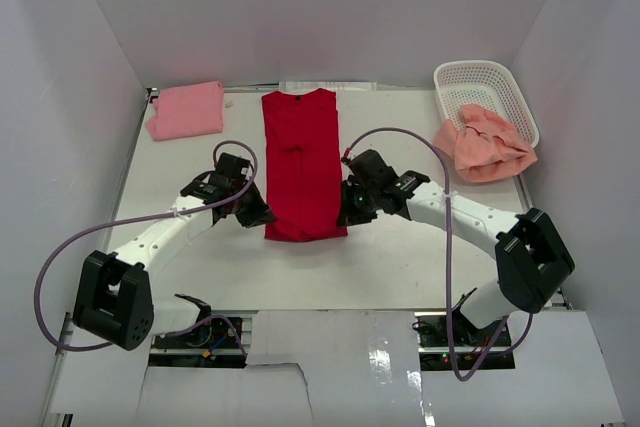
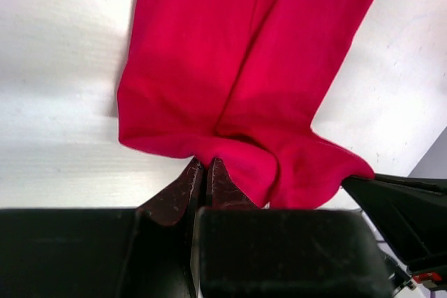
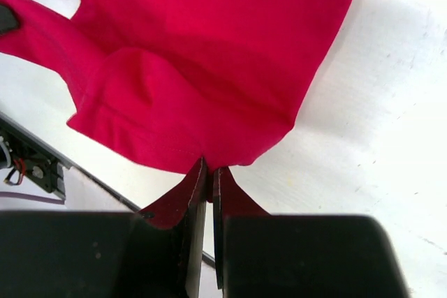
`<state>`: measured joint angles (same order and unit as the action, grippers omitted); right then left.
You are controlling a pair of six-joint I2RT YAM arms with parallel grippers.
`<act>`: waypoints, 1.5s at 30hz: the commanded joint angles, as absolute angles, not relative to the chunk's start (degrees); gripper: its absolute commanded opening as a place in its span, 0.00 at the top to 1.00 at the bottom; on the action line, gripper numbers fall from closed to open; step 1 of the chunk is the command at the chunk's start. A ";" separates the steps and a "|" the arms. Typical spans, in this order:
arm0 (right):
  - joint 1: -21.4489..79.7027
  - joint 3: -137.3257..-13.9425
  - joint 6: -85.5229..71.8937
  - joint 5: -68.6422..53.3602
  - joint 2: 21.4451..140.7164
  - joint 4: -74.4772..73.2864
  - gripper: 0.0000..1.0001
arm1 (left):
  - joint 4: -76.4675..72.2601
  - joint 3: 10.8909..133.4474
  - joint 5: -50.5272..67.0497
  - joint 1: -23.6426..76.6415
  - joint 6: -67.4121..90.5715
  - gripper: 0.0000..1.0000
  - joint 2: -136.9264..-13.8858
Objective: Fold and stack the t-shirts
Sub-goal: Fold the folded rectangular tshirt in 1/3 of the way
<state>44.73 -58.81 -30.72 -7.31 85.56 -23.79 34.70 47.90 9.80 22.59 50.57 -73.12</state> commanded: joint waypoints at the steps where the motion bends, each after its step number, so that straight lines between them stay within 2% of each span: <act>1: 43.07 -63.19 -26.64 -7.29 88.32 -24.35 0.92 | 33.31 52.02 8.18 20.14 47.99 1.00 -74.35; 16: 38.33 -75.49 -20.66 -6.50 99.14 -24.43 0.92 | 27.51 61.08 6.68 17.23 45.62 1.00 -87.00; 45: 33.31 -99.31 -15.91 -8.79 114.17 -30.23 0.92 | 26.19 71.89 5.98 14.59 45.00 1.00 -95.97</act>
<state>33.85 -95.92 -17.39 -8.08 113.27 -29.04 27.07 69.58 6.35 14.83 45.45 -95.77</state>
